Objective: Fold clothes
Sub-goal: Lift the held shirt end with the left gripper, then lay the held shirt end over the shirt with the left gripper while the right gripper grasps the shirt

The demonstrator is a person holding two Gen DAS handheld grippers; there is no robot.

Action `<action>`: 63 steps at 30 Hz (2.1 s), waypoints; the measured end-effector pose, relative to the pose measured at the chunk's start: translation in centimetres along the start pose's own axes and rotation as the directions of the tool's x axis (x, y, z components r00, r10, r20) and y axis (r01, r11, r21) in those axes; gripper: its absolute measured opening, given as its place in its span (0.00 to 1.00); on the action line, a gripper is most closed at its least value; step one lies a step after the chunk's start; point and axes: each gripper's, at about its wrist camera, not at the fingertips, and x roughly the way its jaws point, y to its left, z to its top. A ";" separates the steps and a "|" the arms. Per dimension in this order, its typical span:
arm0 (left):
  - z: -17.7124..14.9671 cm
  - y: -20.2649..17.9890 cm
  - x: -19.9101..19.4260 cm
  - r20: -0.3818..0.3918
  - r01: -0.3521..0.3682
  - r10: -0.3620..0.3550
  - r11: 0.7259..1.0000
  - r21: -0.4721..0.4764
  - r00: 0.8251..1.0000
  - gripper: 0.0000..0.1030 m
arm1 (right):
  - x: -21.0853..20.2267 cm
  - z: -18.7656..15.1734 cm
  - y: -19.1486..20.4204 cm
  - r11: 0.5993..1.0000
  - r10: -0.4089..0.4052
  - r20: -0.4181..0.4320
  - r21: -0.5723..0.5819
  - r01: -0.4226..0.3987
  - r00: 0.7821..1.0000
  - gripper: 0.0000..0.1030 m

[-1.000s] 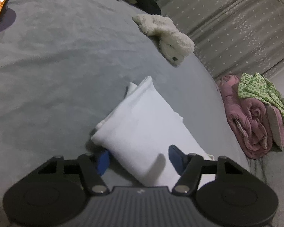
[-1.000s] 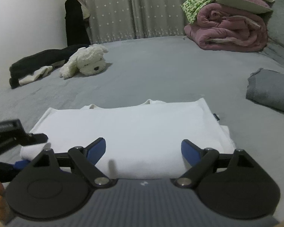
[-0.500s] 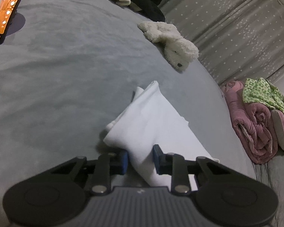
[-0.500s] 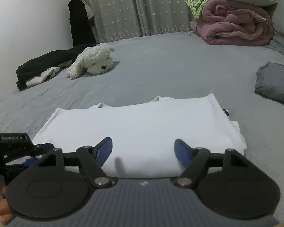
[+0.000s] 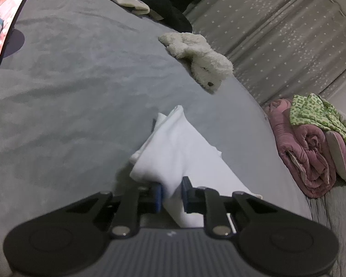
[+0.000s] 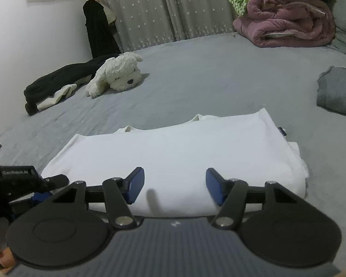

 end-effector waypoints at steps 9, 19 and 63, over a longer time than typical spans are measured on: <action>0.0 -1.5 -1.5 0.069 0.040 -0.046 0.996 0.083 0.997 0.13 | 0.4 -0.2 -0.3 1.000 0.003 -0.014 0.017 -0.003 1.000 0.60; -0.5 -4.1 -3.2 0.149 0.118 -0.153 0.968 0.220 0.977 0.13 | 1.6 -0.6 -0.3 1.000 0.015 -0.076 0.014 -0.014 0.997 0.60; -9.7 -13.0 1.7 -0.320 0.510 -0.397 0.680 0.526 0.860 0.17 | -4.5 -0.2 -12.7 0.612 0.324 0.128 0.727 -0.311 0.937 0.84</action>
